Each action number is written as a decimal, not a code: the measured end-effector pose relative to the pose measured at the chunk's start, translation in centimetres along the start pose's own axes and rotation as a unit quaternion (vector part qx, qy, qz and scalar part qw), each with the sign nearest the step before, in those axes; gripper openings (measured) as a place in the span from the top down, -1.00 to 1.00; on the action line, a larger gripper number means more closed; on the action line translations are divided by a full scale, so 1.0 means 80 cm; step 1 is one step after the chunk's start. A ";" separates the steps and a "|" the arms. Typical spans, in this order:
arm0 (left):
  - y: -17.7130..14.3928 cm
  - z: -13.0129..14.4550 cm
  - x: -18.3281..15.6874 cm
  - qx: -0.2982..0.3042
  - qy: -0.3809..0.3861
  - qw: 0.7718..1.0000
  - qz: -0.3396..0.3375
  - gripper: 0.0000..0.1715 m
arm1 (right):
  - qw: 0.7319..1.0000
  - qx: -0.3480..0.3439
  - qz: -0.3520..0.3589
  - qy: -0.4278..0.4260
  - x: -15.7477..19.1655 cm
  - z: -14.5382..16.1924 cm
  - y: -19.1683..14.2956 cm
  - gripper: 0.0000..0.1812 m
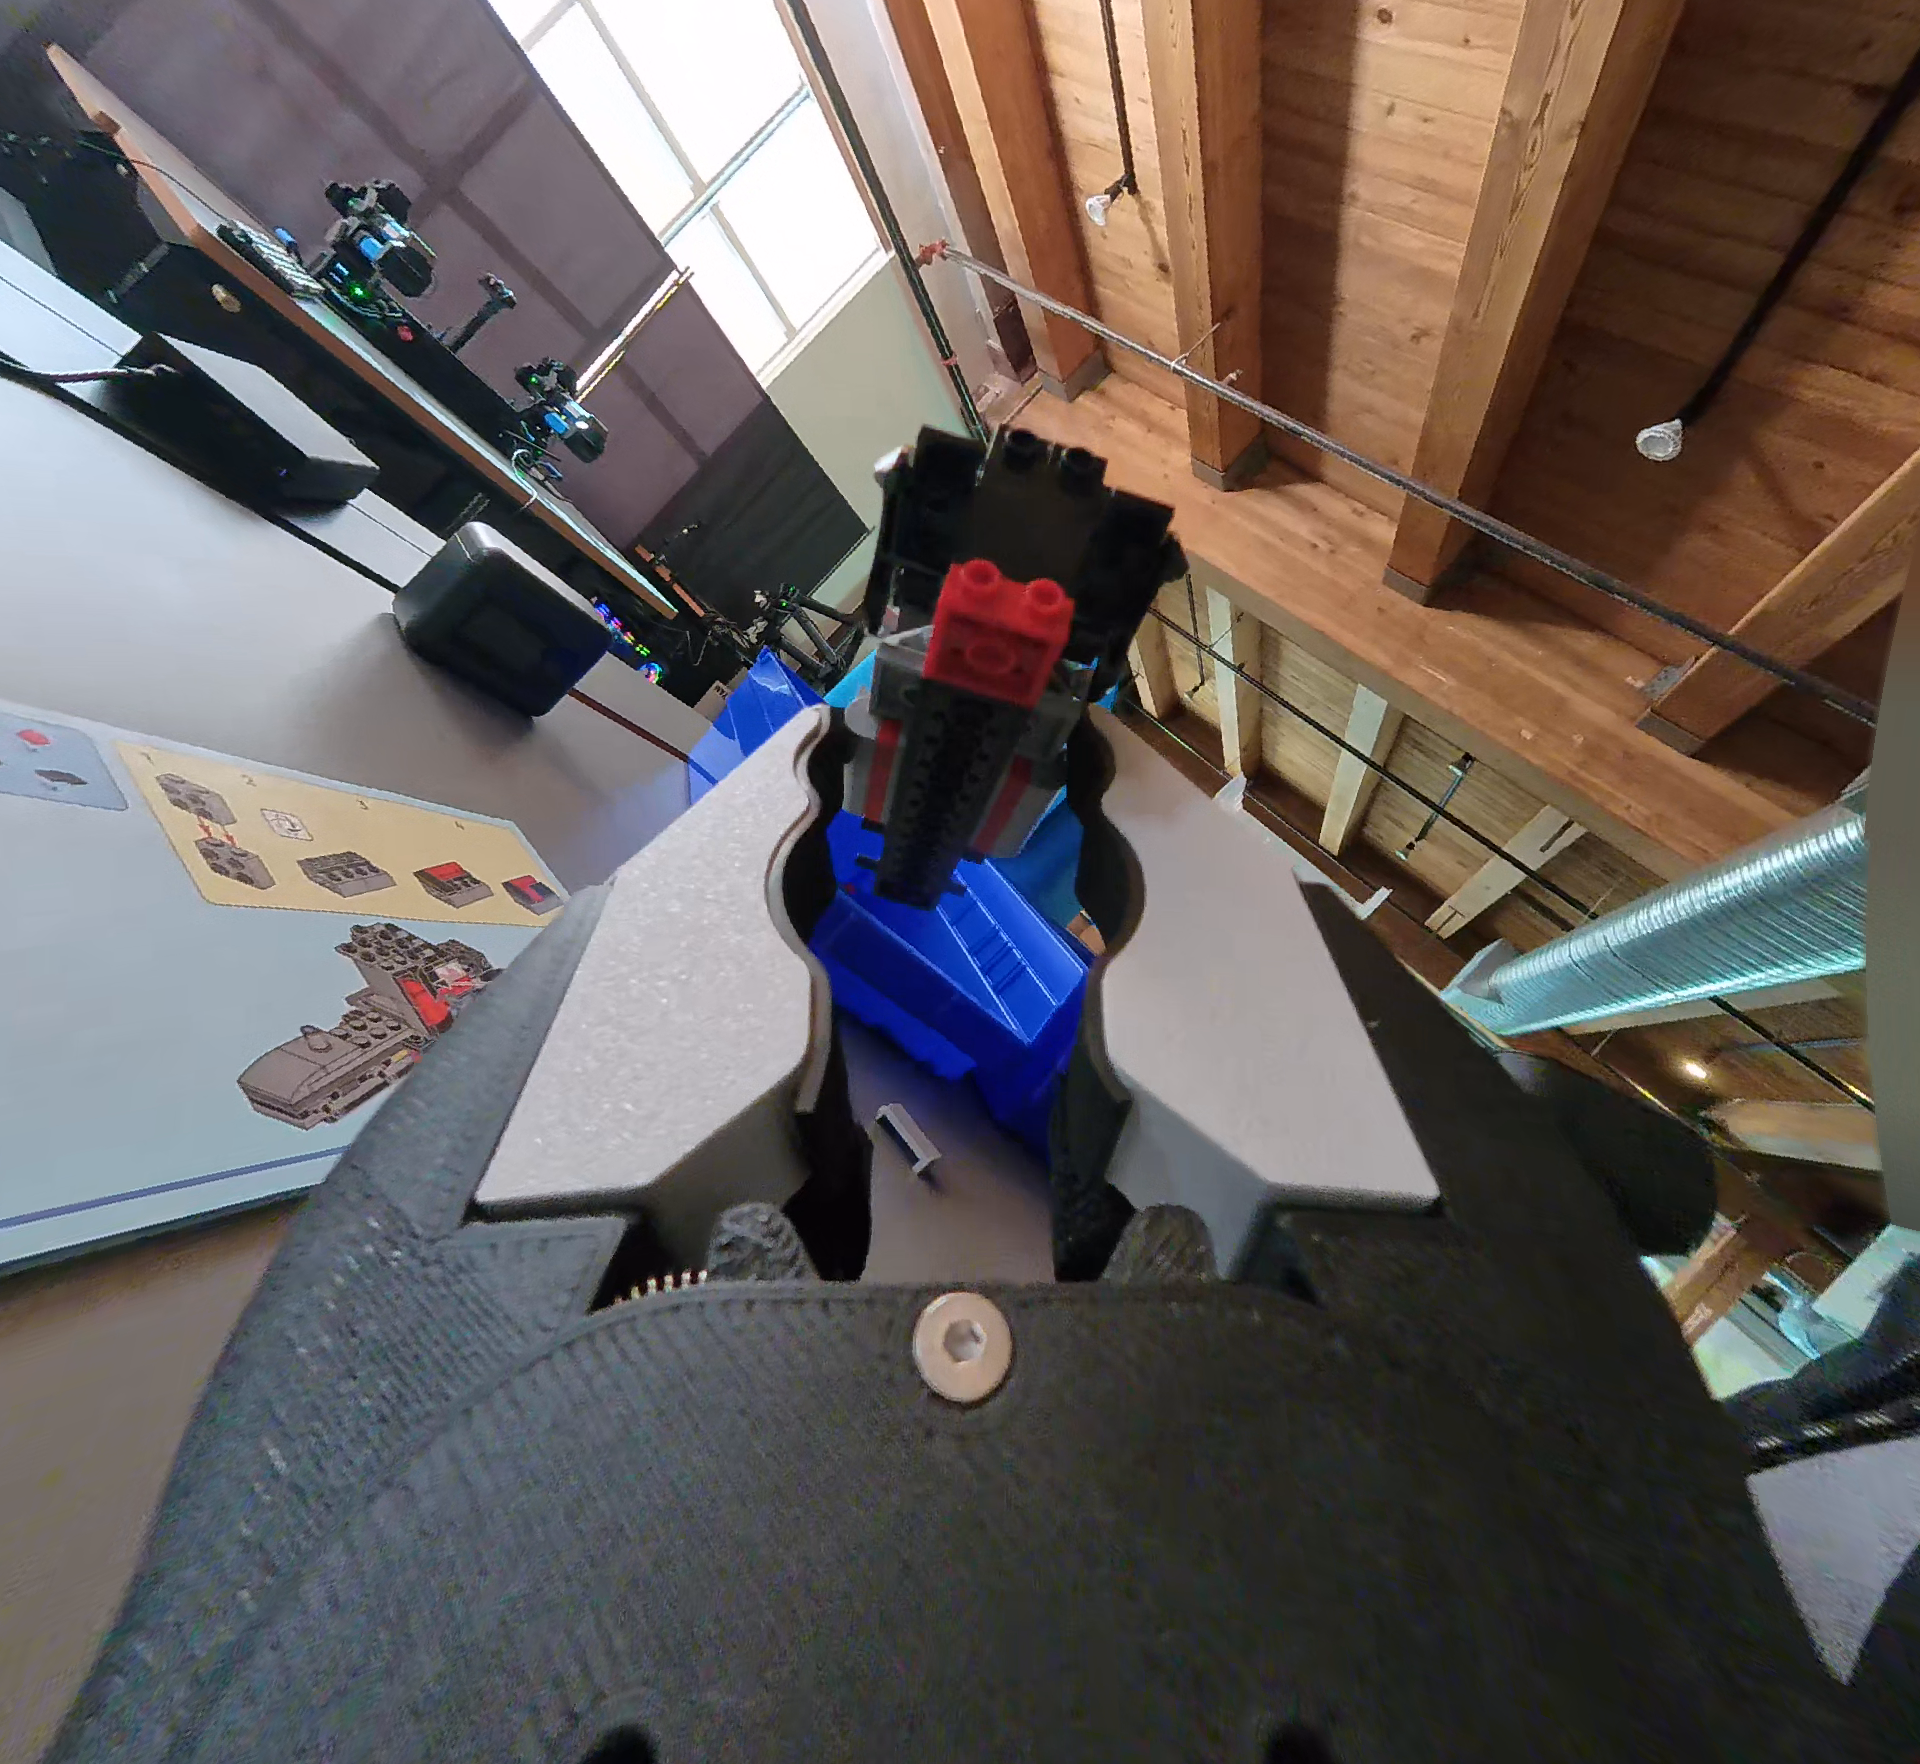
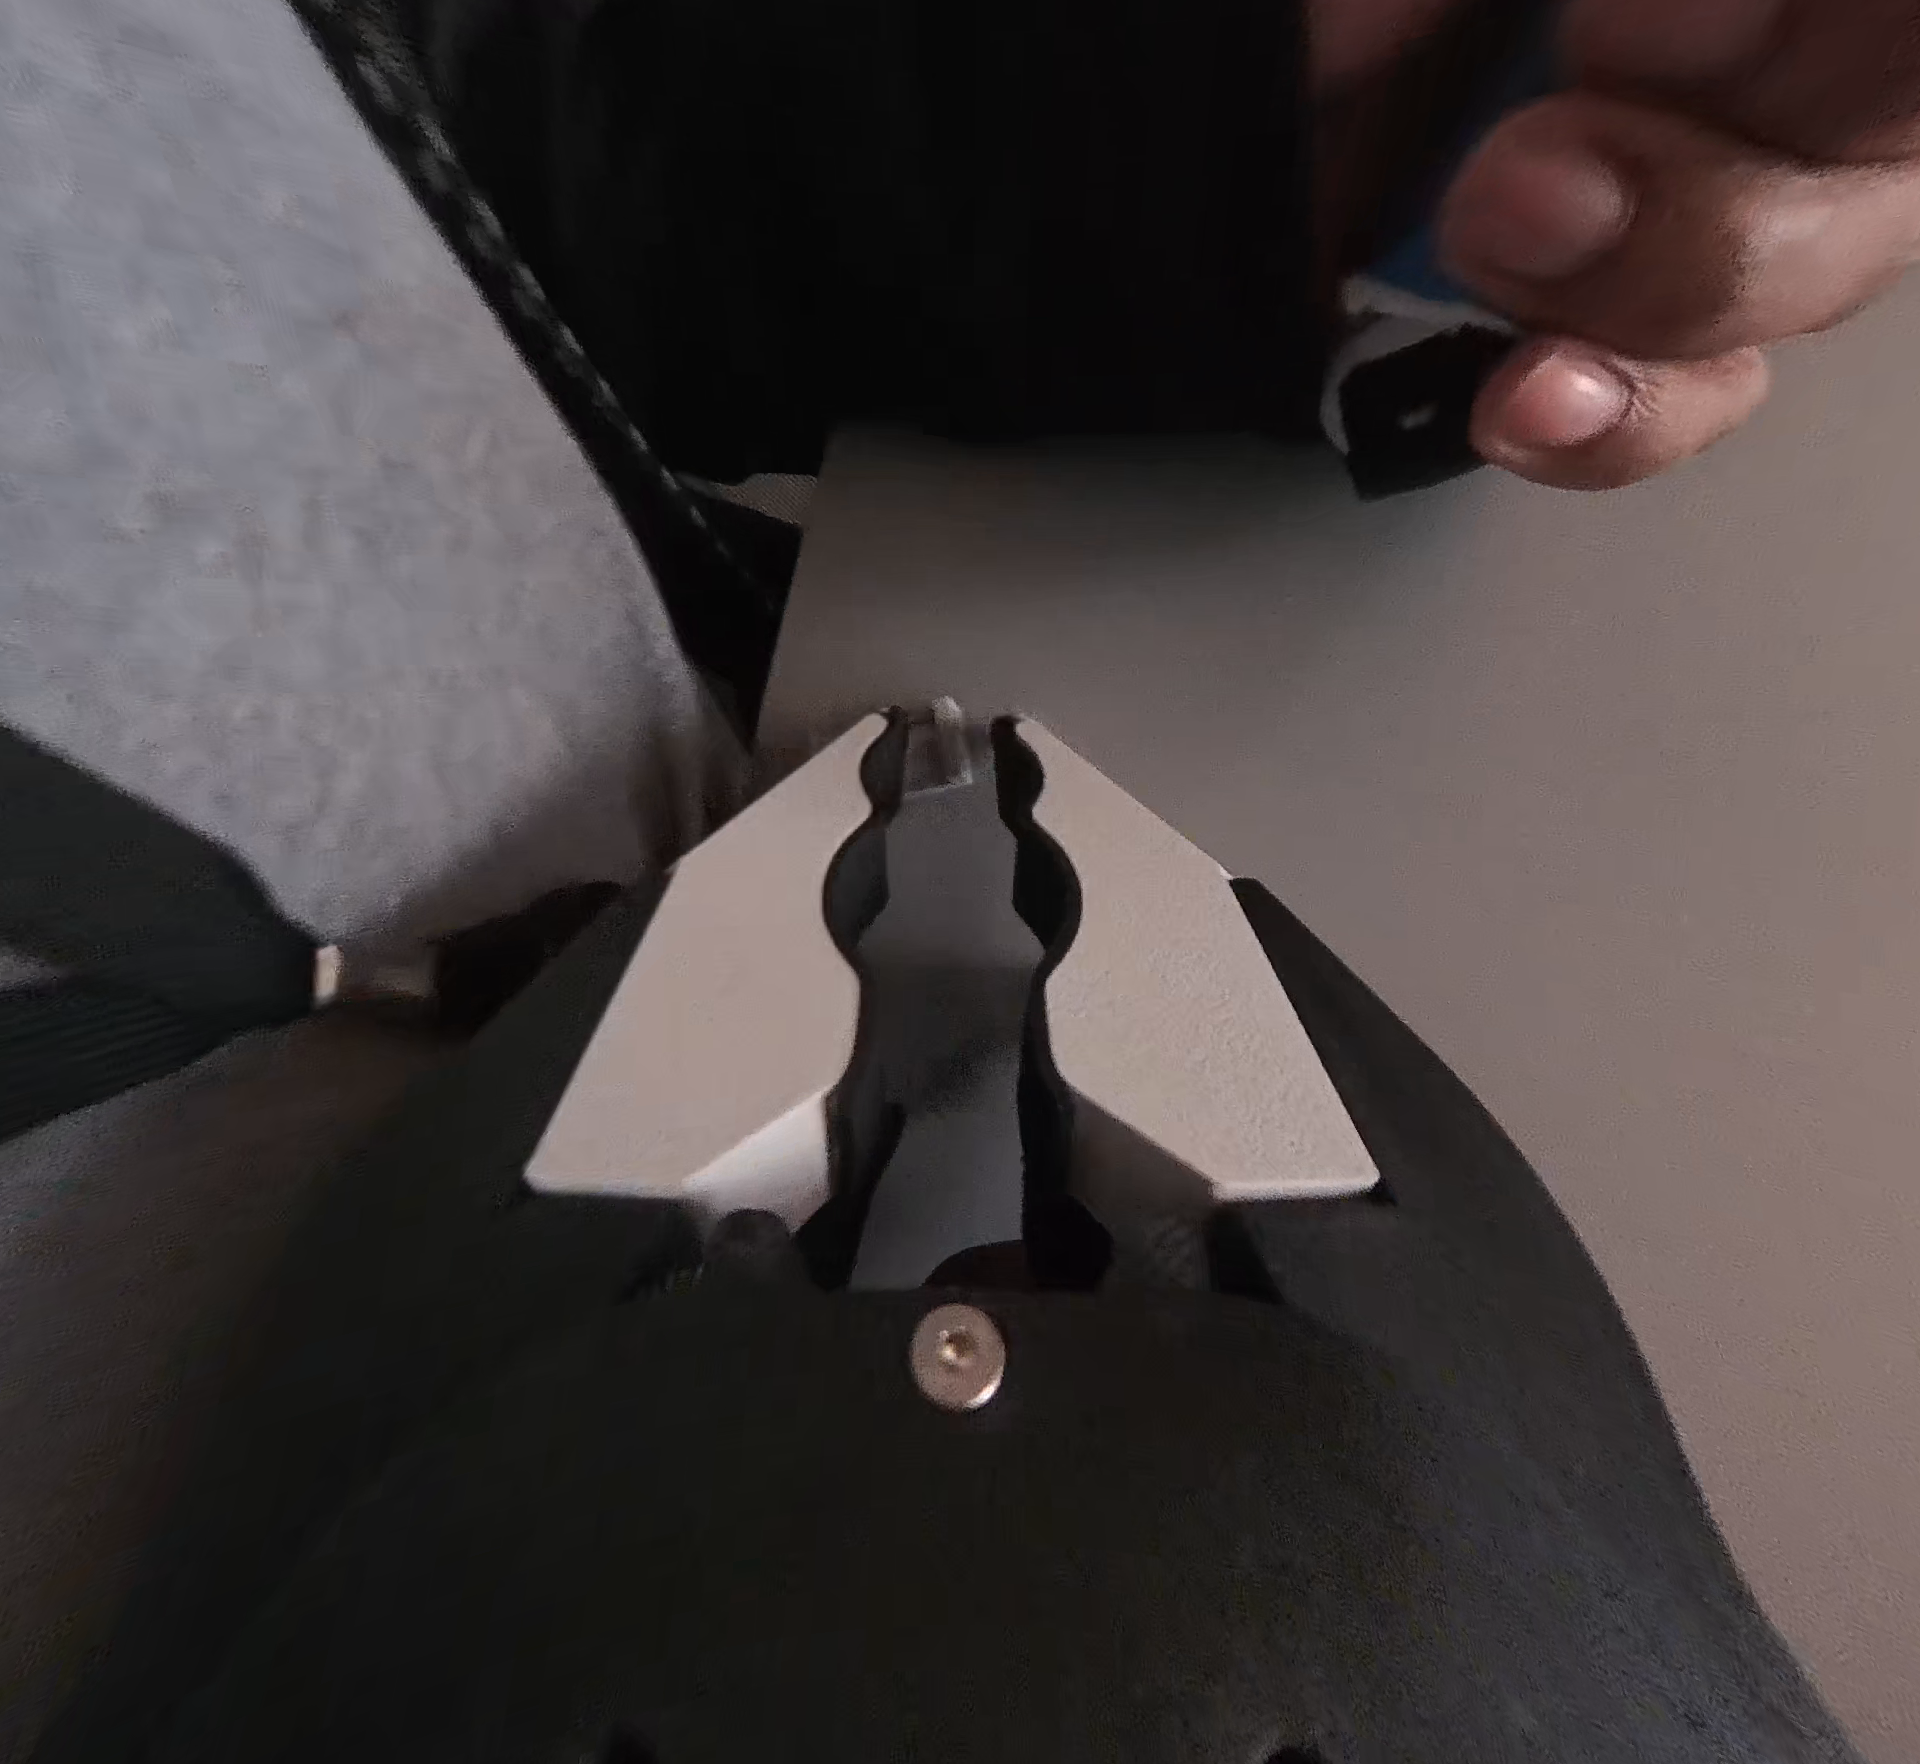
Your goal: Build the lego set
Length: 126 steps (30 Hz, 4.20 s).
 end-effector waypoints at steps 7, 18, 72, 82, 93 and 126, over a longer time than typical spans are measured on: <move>0.005 0.006 -0.003 0.016 0.014 1.000 0.001 0.49 | 0.993 -0.038 0.090 0.071 -0.054 0.001 -0.028 0.95; 0.082 -0.008 -0.020 0.039 0.013 0.997 0.059 0.48 | 0.948 -0.093 0.236 0.190 -0.188 0.033 -0.142 0.95; 0.165 0.146 -0.062 0.302 -0.334 0.874 0.182 0.51 | 0.690 -0.254 0.601 -0.312 -0.185 -0.056 -0.296 0.65; 0.164 0.154 -0.057 0.302 -0.368 0.862 0.175 0.54 | 0.679 -0.221 0.606 -0.350 -0.185 -0.053 -0.286 0.64; 0.165 0.157 -0.042 0.300 -0.380 0.864 0.140 0.56 | 0.667 -0.193 0.604 -0.392 -0.182 -0.051 -0.273 0.64; 0.175 0.131 -0.024 0.242 -0.231 0.935 0.118 0.71 | 0.792 -0.361 0.488 -0.071 -0.199 -0.049 -0.280 0.61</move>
Point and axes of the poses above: each gripper's, where its closed fingertips meet, y out along the fingers, z out of its underside, x = y × z across the jaws, the point moved 1 cm from there along -y, back along the fingers, and after that the axes turned 9 degrees about y, right-handed, at the moved point
